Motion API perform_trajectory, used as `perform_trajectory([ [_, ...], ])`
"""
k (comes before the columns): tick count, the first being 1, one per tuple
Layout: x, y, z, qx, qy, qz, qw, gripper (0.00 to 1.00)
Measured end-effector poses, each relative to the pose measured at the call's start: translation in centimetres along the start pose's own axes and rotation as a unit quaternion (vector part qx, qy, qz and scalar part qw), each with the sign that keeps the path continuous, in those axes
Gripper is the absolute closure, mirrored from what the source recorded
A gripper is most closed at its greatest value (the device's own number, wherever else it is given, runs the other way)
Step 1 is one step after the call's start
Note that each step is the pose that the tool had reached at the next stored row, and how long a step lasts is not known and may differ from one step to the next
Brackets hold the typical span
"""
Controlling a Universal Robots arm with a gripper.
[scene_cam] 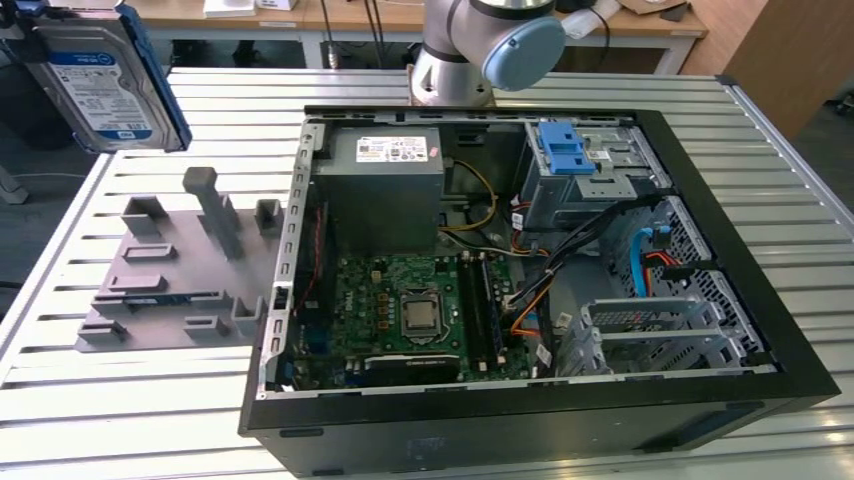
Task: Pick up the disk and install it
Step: 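Pick up the disk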
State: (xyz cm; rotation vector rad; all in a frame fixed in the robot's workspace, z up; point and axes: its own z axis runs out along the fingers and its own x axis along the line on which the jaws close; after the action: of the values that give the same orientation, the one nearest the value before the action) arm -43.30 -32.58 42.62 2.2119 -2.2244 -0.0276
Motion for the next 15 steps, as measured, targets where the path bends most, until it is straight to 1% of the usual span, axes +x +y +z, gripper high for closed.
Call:
perform_trajectory([
  [3, 0.00, 0.00, -0.31, 0.0001, 0.0000, 0.000, 1.0000, 0.64],
  [15, -0.02, 0.03, -1.94, 0.0004, 0.0000, 0.000, 1.0000, 0.64],
])
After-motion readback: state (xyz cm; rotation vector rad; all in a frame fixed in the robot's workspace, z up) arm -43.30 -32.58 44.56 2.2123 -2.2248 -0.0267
